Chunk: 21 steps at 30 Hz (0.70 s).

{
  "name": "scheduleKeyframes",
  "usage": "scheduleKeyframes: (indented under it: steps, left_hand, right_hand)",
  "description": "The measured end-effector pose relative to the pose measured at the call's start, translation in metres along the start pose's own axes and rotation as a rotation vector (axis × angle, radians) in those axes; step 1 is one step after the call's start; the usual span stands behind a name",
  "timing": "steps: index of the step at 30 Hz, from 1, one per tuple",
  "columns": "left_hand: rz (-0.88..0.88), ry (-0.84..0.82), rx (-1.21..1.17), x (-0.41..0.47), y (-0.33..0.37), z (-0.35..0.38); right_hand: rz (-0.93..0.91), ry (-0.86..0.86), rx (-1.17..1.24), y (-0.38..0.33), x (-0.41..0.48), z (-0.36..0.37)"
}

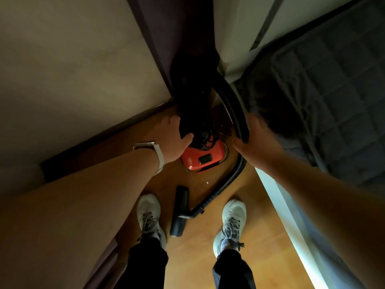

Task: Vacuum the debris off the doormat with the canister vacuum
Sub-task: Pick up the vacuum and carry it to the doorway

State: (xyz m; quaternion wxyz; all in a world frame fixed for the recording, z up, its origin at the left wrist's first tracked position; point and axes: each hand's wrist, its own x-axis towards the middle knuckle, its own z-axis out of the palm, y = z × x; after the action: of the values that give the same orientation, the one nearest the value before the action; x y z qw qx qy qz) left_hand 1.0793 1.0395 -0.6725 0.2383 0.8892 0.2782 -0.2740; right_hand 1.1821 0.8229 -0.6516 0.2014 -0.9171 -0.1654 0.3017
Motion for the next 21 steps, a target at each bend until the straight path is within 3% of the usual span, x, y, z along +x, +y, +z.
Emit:
scheduleKeyframes:
  steps: [9, 16, 21]
  left_hand:
    - [-0.113, 0.023, -0.217, 0.093, -0.008, 0.069]
    - [-0.155, 0.209, -0.133, 0.103, 0.004, 0.1]
    - [-0.247, 0.179, -0.597, 0.093, 0.016, 0.11]
  right_hand:
    - [-0.059, 0.156, 0.231, 0.044, 0.059, 0.064]
    - [-0.097, 0.245, 0.248, 0.063, 0.07, 0.097]
    - [-0.06, 0.219, 0.38, 0.071, 0.067, 0.113]
